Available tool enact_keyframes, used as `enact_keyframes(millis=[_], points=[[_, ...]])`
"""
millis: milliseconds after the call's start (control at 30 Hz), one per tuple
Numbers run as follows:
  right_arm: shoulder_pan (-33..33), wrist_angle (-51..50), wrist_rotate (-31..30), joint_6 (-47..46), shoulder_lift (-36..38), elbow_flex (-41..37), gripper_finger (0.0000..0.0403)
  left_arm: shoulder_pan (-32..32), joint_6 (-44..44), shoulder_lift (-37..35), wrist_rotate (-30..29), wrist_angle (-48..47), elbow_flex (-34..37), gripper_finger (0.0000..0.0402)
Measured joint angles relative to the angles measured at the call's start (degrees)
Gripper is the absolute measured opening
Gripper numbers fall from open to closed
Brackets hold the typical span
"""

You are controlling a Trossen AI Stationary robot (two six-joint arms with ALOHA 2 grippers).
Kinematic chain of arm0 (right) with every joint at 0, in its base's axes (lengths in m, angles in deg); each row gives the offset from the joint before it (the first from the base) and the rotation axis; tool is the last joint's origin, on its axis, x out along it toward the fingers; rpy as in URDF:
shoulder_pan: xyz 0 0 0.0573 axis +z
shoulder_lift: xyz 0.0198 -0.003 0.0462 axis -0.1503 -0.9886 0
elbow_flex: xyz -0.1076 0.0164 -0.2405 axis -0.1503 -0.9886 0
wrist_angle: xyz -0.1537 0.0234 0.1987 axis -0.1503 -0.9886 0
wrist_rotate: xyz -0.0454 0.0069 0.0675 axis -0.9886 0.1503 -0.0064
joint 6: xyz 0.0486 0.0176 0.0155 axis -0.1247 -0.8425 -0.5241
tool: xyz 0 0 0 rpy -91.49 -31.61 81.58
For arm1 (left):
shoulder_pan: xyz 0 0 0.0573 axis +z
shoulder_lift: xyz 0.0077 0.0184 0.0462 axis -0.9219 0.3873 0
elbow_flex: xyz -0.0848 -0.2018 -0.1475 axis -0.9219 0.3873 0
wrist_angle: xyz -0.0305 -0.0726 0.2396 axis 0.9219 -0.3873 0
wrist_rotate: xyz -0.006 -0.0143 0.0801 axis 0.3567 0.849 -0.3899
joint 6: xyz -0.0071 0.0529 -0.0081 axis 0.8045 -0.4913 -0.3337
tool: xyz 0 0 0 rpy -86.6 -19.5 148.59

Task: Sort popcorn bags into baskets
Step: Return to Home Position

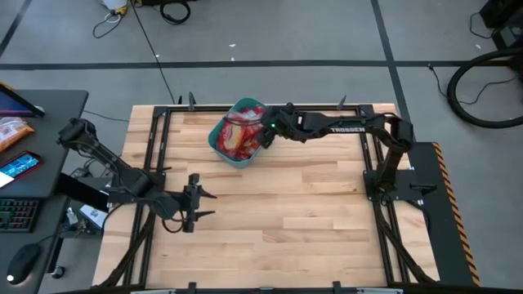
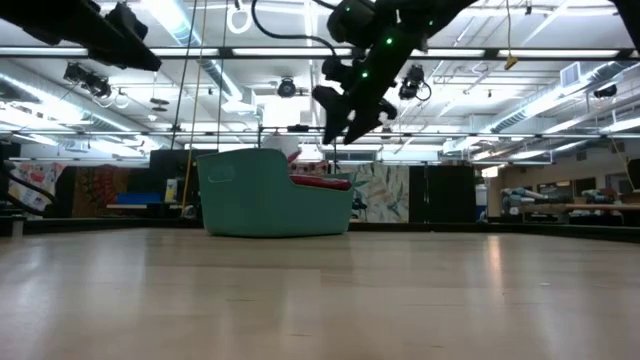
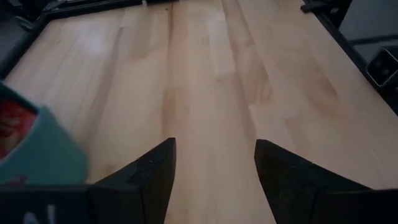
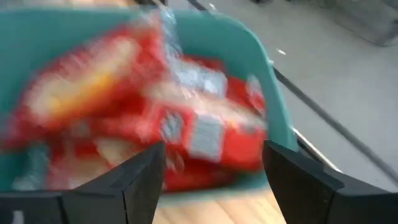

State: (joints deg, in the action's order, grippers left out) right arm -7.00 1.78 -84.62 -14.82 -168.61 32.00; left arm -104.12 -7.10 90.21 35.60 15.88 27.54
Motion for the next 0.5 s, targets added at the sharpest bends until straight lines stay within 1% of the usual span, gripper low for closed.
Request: enact_keyframes(millis=[133, 267, 367, 433, 500], points=[[0.88, -6.24, -6.37, 1.08, 1.89, -0.07, 0.0265, 1.26, -1.11, -4.08, -0.84, -0.96, 1.38, 0.0199], [1.95, -11.46, -8.54, -0.19, 5.18, -0.07, 0.0255, 2.80, -0.56, -8.33, -0.76, 0.44, 5.44, 0.0176], [4.18, -15.87, -9.70, -1.48, 7.16, -0.09, 0.0248, 2.98, 0.63, -11.70, -0.58, 3.78, 9.38, 0.0164], [5.95, -19.41, -12.15, -2.40, 8.74, -0.13, 0.0244, 2.93, 1.21, -13.75, -0.44, 6.20, 11.54, 0.0158], [7.85, -21.95, -15.59, -3.54, 10.25, -0.13, 0.0240, 2.91, 1.93, -16.22, -0.39, 6.65, 13.12, 0.0152]])
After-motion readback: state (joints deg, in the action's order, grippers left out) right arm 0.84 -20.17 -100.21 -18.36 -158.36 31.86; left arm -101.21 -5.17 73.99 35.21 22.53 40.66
